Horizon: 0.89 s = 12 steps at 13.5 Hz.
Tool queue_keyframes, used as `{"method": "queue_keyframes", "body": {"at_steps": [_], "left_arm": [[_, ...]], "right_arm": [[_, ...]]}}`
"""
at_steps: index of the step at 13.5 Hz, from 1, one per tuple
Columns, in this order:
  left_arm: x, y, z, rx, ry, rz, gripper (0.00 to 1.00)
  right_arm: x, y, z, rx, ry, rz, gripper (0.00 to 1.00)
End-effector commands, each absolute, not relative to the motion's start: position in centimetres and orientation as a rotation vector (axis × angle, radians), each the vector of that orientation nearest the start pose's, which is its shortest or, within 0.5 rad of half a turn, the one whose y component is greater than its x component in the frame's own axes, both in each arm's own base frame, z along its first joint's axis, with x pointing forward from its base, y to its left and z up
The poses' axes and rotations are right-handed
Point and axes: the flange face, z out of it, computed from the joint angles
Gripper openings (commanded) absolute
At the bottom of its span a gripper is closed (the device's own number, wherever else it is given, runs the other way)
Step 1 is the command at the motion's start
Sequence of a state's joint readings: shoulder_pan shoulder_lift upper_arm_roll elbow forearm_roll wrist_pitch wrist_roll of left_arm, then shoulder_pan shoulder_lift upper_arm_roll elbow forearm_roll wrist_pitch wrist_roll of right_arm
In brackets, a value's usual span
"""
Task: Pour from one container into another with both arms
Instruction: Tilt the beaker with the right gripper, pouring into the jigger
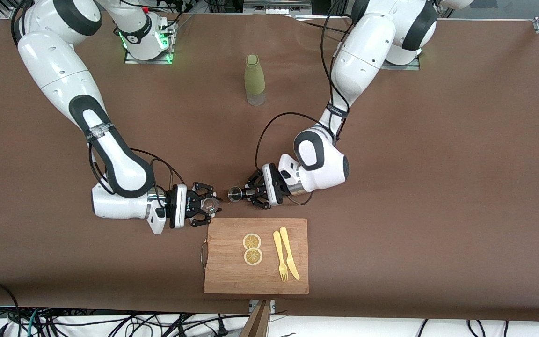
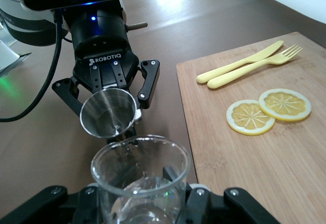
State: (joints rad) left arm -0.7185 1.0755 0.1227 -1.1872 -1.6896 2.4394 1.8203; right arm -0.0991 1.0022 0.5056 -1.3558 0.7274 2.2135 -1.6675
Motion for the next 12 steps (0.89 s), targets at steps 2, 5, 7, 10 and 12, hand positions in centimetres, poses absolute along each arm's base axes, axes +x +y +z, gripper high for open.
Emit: {"method": "queue_keyframes", "body": {"at_steps": [2,5,7,10,12], "left_arm": [[62.5,-47.2,14.9,1.858,-1.194,0.913,0.0],[62.4,-47.2,14.7,1.859,-1.195,0.911,0.0],[62.4,-47.2,14.7,1.857,-1.2,0.913,0.0],[62.5,-47.2,14.7,1.851,-1.212,0.917,0.0],[62.8,-46.9,14.9,1.851,-1.218,0.925,0.0]], "right_arm": [[70.0,24.0,18.7,-1.751,-1.435,-0.584,0.33],[69.8,25.0,19.1,-1.767,-1.463,-0.538,0.33],[69.7,25.2,19.3,-1.786,-1.472,-0.51,0.33],[69.9,25.8,20.4,-1.807,-1.486,-0.493,0.33],[69.9,26.2,21.0,-1.822,-1.511,-0.474,0.32]]}}
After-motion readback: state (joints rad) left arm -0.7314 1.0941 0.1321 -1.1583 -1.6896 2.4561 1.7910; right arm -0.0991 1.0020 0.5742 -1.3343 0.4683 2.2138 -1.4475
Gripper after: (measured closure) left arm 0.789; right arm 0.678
